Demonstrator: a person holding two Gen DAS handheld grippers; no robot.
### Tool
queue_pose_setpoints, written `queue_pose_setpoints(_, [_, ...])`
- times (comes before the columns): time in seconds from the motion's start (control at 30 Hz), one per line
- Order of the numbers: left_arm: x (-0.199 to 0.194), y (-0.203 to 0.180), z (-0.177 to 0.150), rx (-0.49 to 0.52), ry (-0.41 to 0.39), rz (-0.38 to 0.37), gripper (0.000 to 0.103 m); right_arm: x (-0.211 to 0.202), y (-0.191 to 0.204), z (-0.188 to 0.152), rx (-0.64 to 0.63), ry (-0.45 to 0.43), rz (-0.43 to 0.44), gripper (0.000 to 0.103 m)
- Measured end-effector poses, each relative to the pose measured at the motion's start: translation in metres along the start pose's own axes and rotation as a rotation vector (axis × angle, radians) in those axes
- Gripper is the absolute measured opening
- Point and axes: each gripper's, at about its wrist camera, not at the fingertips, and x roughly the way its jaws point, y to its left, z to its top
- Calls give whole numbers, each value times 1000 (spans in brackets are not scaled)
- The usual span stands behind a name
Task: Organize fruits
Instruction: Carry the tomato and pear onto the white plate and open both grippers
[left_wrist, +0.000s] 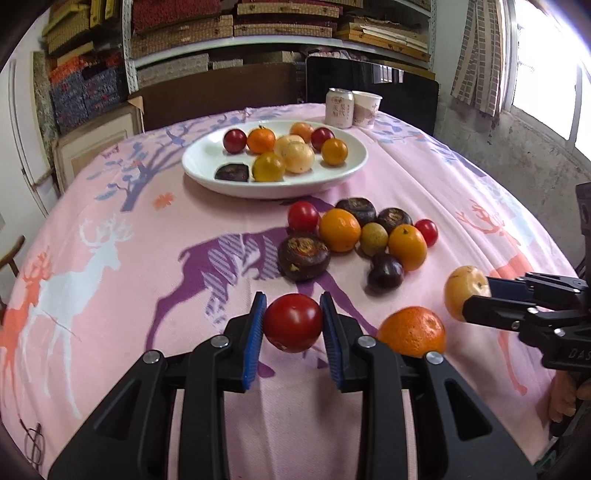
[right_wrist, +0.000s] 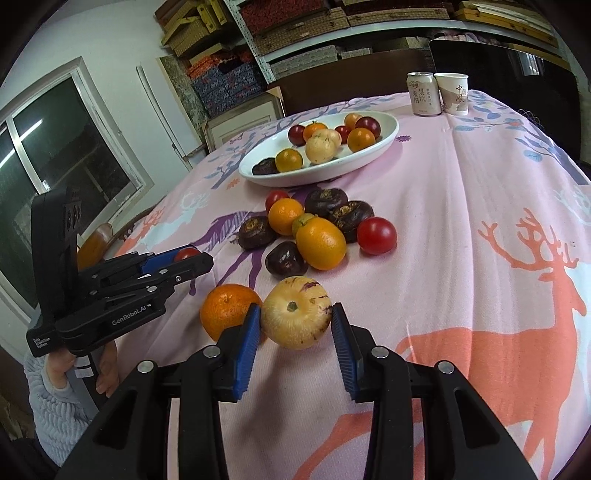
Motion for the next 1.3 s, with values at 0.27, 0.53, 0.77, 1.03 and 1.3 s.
queue_pose_setpoints(0.27, [-1, 13, 42, 8, -59, 72, 29, -15, 0, 41, -16, -62, -17, 39])
queue_pose_setpoints(0.53, [25, 45, 121, -113, -95, 49, 29, -1, 4, 132, -33, -161, -51, 39])
queue_pose_setpoints(0.77, [77, 67, 155, -215, -64, 32, 29, 59, -12, 167, 47, -152, -34, 39])
queue_pose_setpoints(1.03, [123, 89, 155, -256, 4, 28, 29, 88, -8, 160, -8, -100, -75, 39])
queue_pose_setpoints(1.3, [132, 93, 155, -275, -35, 82, 77, 94, -8, 158, -20, -118, -77, 59])
